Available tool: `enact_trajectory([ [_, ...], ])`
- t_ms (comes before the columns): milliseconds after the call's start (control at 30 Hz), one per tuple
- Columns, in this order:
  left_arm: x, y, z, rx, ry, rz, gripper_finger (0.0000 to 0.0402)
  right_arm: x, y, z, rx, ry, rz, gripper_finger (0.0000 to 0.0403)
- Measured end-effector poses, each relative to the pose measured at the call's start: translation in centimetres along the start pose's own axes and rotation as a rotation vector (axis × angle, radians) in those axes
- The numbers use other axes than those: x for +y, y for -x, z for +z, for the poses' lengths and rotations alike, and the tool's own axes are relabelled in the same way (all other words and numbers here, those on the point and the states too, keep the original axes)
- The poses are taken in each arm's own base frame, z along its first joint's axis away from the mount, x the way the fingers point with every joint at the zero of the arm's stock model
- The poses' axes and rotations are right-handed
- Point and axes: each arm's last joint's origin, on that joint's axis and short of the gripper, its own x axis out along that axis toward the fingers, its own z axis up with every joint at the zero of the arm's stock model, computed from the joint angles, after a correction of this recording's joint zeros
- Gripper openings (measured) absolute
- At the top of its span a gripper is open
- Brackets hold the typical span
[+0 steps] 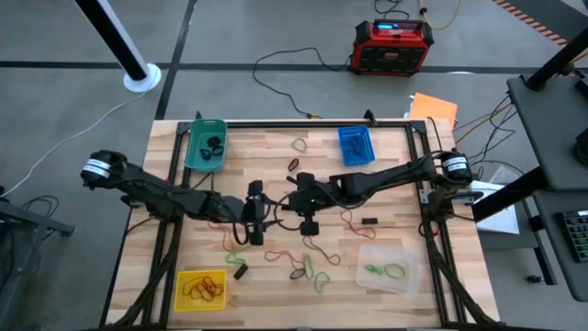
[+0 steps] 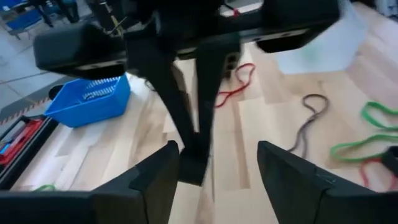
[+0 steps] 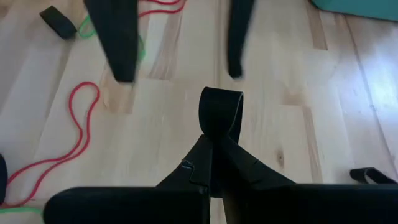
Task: Sort rubber bands into baskets
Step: Put the thick black rubber band into the light blue bin
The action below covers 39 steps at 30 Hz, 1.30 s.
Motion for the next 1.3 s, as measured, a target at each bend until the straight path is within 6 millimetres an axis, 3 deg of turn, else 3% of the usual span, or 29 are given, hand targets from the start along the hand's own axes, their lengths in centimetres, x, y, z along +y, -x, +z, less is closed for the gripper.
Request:
enact_trajectory([
  [367, 0.6, -1.0, -0.6, 0.016, 0.009, 0.035, 0.0187, 0.3, 0.0, 0.1, -0.004, 0.018, 0.006, 0.0009],
  [733, 0.9, -1.1, -0.7, 0.025, 0.012, 0.037, 0.0102, 0.4, 0.0, 0.1, -0.005, 0.030, 0.006, 0.0009],
  [1033, 0.9, -1.1, -0.9, 0.039, 0.006, 0.036, 0.0010, 0.3, 0.0, 0.1, -0.006, 0.031, 0.006, 0.0009],
  [1300, 1.0, -1.0, -0.8, 0.036, -0.019, 0.042, 0.0001, 0.3, 0.1, 0.1, -0.011, -0.020, 0.005, 0.0027],
])
